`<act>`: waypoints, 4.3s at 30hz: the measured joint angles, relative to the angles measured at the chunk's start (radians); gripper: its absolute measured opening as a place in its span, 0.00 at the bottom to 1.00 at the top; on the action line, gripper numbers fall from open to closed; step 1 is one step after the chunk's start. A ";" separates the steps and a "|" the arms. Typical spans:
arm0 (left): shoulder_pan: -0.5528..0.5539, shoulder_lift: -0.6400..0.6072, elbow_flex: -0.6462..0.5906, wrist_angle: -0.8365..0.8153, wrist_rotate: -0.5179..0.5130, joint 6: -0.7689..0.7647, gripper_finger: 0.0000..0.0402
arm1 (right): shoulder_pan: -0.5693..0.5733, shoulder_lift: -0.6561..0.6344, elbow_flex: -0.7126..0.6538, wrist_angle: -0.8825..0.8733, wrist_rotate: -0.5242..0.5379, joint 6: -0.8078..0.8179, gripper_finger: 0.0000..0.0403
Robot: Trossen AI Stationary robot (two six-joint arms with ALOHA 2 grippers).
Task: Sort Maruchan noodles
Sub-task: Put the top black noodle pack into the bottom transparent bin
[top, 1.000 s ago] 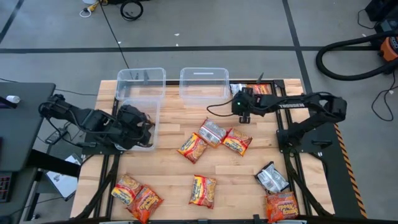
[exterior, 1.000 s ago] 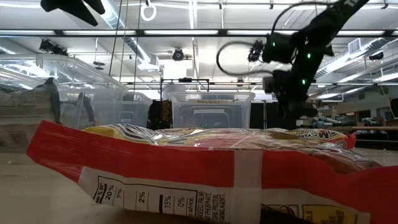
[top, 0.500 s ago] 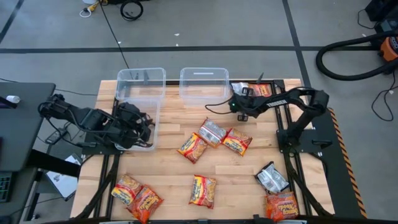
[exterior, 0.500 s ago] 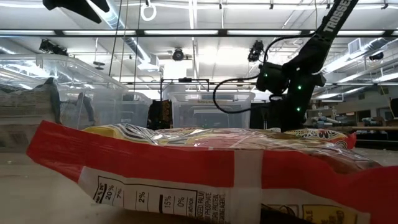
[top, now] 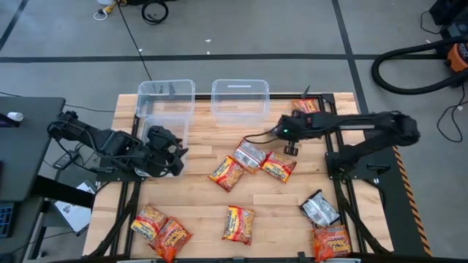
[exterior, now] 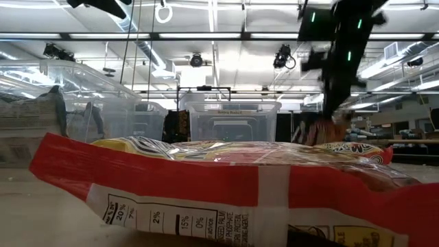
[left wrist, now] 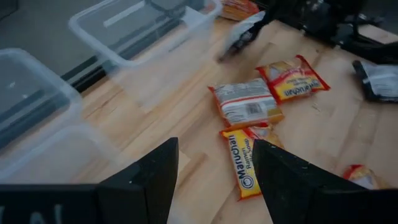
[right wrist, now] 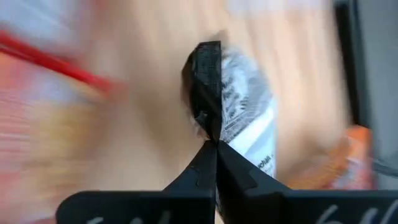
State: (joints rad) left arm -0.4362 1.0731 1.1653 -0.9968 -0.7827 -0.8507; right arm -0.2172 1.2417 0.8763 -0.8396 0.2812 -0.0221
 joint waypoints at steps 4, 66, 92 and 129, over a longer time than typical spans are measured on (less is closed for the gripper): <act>0.000 0.043 0.000 0.112 -0.011 0.095 0.52 | 0.079 -0.104 0.141 -0.052 -0.203 0.236 0.01; 0.340 0.679 -0.001 1.359 0.930 0.859 0.31 | 0.487 -0.066 0.318 0.313 -0.194 0.464 0.03; 0.288 -0.080 0.000 0.031 0.529 -0.454 0.20 | 0.070 -0.096 0.319 0.553 0.009 0.032 0.54; 0.487 -0.062 0.000 -0.553 0.699 -1.403 0.21 | -0.205 -0.006 0.317 0.456 -0.467 -0.078 0.54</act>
State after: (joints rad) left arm 0.0507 1.0111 1.1648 -1.5497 -0.0839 -2.2534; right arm -0.4225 1.2354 1.1931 -0.3835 -0.1860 -0.1005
